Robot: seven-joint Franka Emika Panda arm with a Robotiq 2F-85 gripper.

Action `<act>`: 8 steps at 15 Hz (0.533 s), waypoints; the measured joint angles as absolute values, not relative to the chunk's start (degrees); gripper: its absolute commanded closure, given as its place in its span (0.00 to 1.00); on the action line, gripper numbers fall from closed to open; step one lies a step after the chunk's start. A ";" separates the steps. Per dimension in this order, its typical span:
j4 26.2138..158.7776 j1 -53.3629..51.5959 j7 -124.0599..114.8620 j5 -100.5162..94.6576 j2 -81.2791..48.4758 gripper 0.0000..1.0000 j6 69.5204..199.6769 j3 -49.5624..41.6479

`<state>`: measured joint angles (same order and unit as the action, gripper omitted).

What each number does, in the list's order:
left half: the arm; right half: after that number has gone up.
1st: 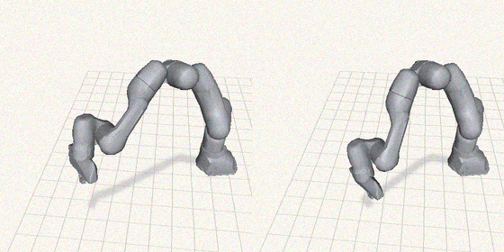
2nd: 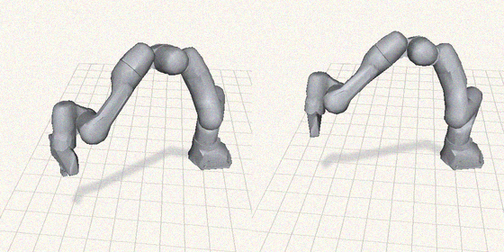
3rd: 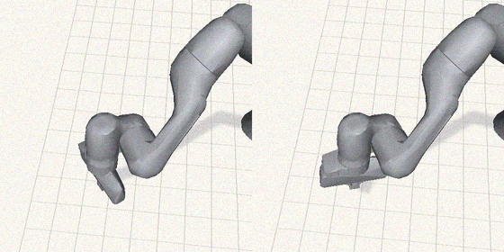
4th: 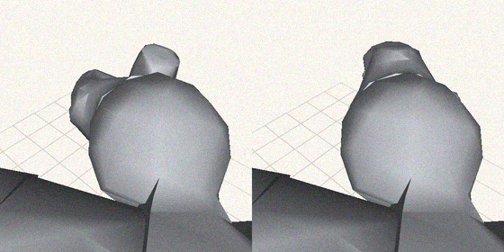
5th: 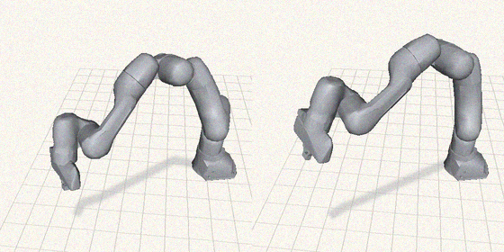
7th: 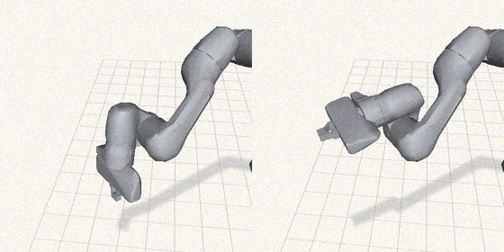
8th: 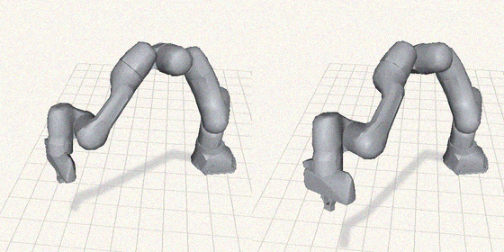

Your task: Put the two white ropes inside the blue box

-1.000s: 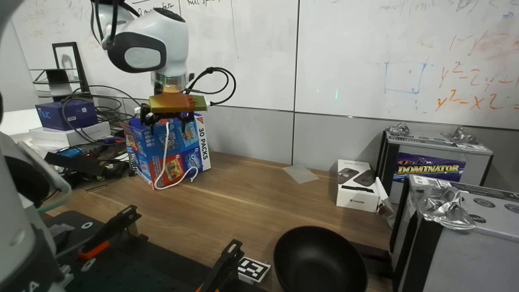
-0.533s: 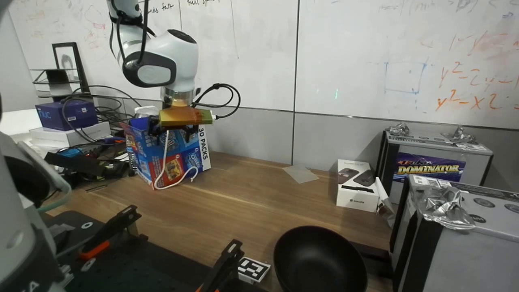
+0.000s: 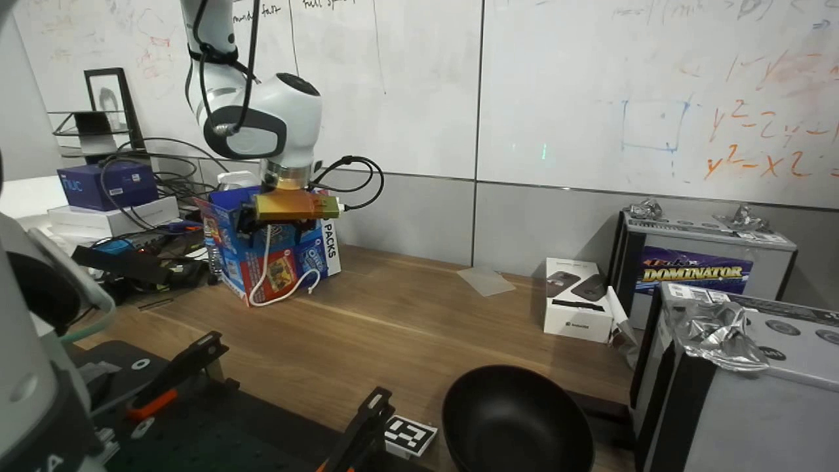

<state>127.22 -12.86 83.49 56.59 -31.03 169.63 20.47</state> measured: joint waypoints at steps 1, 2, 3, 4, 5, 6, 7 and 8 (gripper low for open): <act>126.84 -12.89 83.50 56.57 -31.45 0.00 169.62 20.58; 126.53 -12.93 83.50 56.56 -31.79 0.00 169.62 20.63; 126.25 -12.97 83.50 56.55 -32.09 0.00 169.62 20.65; 126.02 -13.00 83.50 56.54 -32.35 0.00 169.62 20.66; 125.82 -13.00 83.50 56.51 -32.59 0.00 169.62 20.67; 125.64 -13.00 83.50 56.47 -32.83 0.00 169.62 20.67; 125.52 -13.00 83.50 56.41 -33.01 0.00 169.62 20.66; 125.45 -13.00 83.50 56.35 -33.15 0.00 169.62 20.66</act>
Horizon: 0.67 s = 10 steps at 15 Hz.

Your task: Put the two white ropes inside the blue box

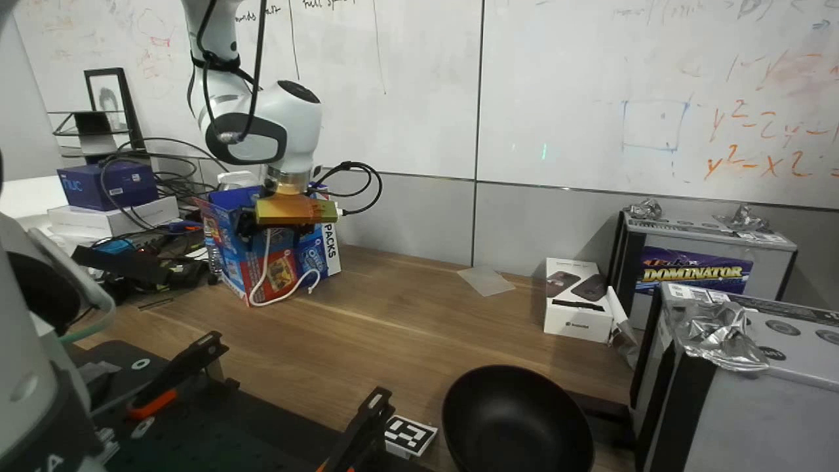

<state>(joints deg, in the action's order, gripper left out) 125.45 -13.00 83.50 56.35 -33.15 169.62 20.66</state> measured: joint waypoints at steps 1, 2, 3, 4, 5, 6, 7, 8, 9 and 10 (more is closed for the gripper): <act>125.38 -13.00 83.50 56.30 -33.26 0.00 169.62 20.66; 125.35 -13.00 83.50 56.20 -33.33 0.00 169.62 20.66; 125.32 -13.00 83.50 56.07 -33.39 0.00 169.62 20.65; 125.30 -13.00 83.50 55.93 -33.46 0.13 169.62 20.65; 125.29 -13.00 83.50 55.79 -33.53 0.26 169.62 20.65; 125.27 -13.00 83.50 55.69 -33.58 0.34 169.62 20.65; 125.26 -13.00 83.50 55.61 -33.62 0.42 169.63 20.65; 125.25 -13.00 83.50 55.54 -33.64 0.49 169.63 20.65; 125.24 -13.00 83.50 55.45 -33.66 0.58 169.64 20.65; 125.23 -13.00 83.51 55.36 -33.68 0.65 169.64 20.65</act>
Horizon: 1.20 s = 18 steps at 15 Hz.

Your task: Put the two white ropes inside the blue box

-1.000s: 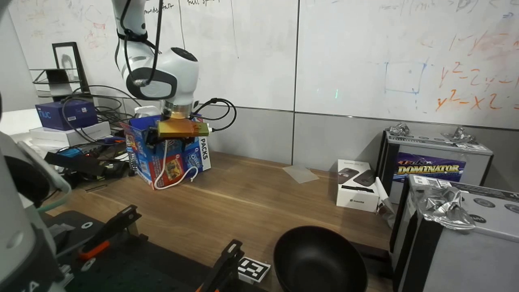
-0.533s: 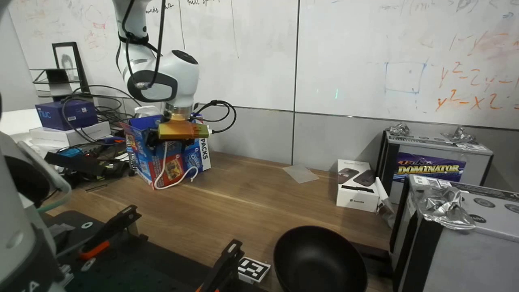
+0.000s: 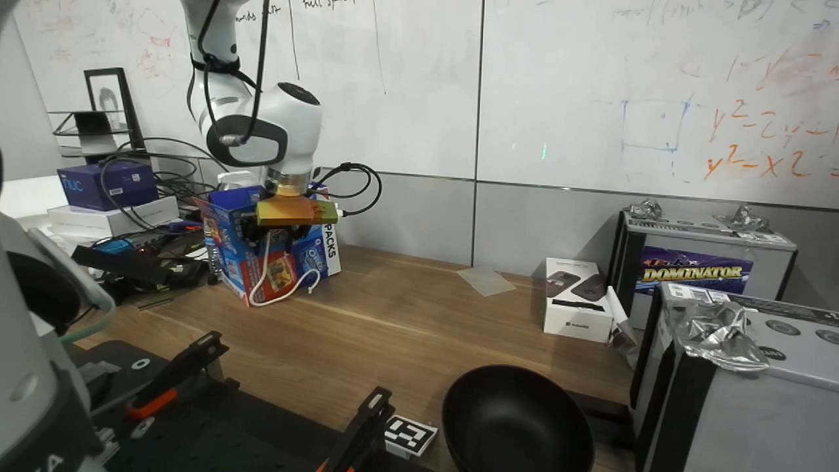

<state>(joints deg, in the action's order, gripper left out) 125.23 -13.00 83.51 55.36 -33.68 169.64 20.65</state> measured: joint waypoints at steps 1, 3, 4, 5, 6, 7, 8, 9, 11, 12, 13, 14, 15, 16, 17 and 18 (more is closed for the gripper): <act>125.23 -13.00 83.51 55.29 -33.71 0.72 169.65 20.65; 125.23 -13.00 83.51 55.15 -33.76 0.87 169.65 20.65; 125.23 -13.00 83.51 55.07 -33.78 0.94 169.66 20.65; 125.23 -13.00 83.51 54.97 -33.80 0.99 169.67 20.63; 125.23 -13.00 83.51 54.80 -33.83 1.00 169.67 20.59; 125.23 -13.11 83.50 54.35 -33.84 1.00 169.67 20.42; 125.23 -13.31 83.48 53.65 -33.84 1.00 169.67 20.14; 125.23 -13.67 83.36 52.59 -33.81 0.99 169.67 19.67; 125.34 -15.25 82.42 49.78 -33.29 0.99 169.67 17.89; 125.70 -15.88 80.42 46.58 -32.60 0.99 169.87 17.20; 126.30 -16.14 77.10 42.28 -31.54 0.99 170.26 16.95; 127.05 -16.40 73.65 38.10 -30.11 0.99 170.39 16.68; 128.10 -16.64 69.56 33.48 -28.03 0.99 170.43 16.42; 129.22 -16.79 65.55 29.16 -25.71 0.99 170.44 16.26; 130.49 -16.92 61.06 24.56 -22.95 0.99 170.44 16.09; 131.75 -17.24 56.56 20.15 -20.06 0.99 170.44 15.73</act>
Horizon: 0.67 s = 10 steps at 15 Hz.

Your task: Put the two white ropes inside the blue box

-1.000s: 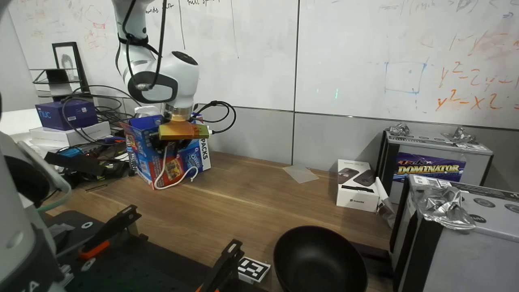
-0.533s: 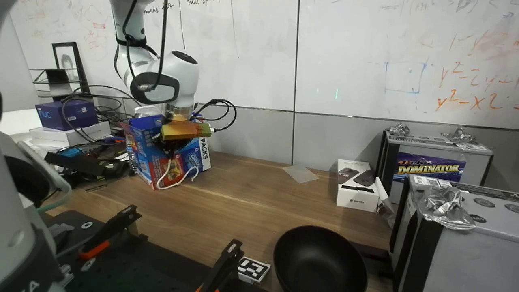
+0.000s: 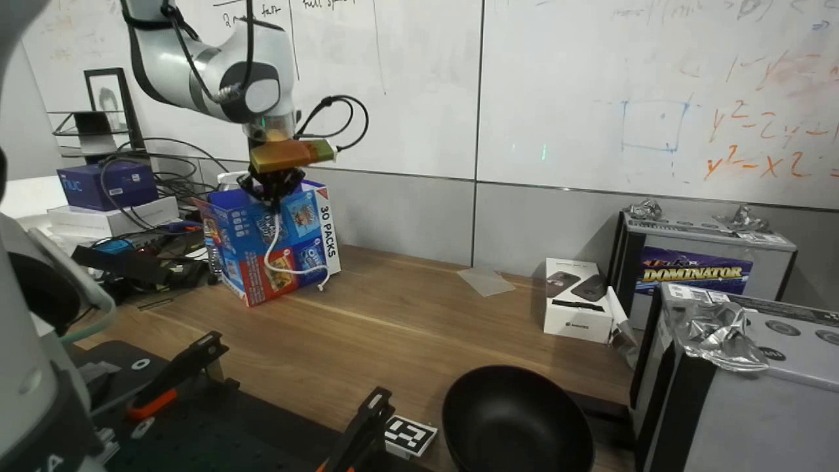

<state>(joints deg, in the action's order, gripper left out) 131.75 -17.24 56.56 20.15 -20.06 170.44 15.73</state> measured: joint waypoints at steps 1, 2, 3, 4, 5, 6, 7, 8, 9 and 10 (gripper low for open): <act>132.95 -17.68 51.98 15.79 -17.03 0.99 170.44 15.19; 133.95 -19.14 48.32 12.91 -14.04 0.99 170.43 13.62; 134.92 -21.67 44.39 9.64 -10.73 0.99 170.42 10.79; 135.71 -24.16 40.05 5.67 -7.72 0.99 170.40 7.79; 136.39 -26.68 35.35 0.97 -4.64 0.99 170.28 4.39; 136.74 -28.45 30.58 -4.09 -1.67 0.99 169.91 1.45; 136.72 -28.84 25.93 -8.93 1.13 0.99 169.06 -0.14; 136.35 -28.38 21.31 -13.13 3.90 0.99 167.58 -0.59; 135.58 -27.63 16.98 -16.56 6.50 0.99 165.51 -0.26; 134.39 -26.99 12.59 -19.56 8.93 0.99 162.88 0.63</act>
<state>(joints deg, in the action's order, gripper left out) 134.39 -26.99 12.59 -19.56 8.93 162.88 0.63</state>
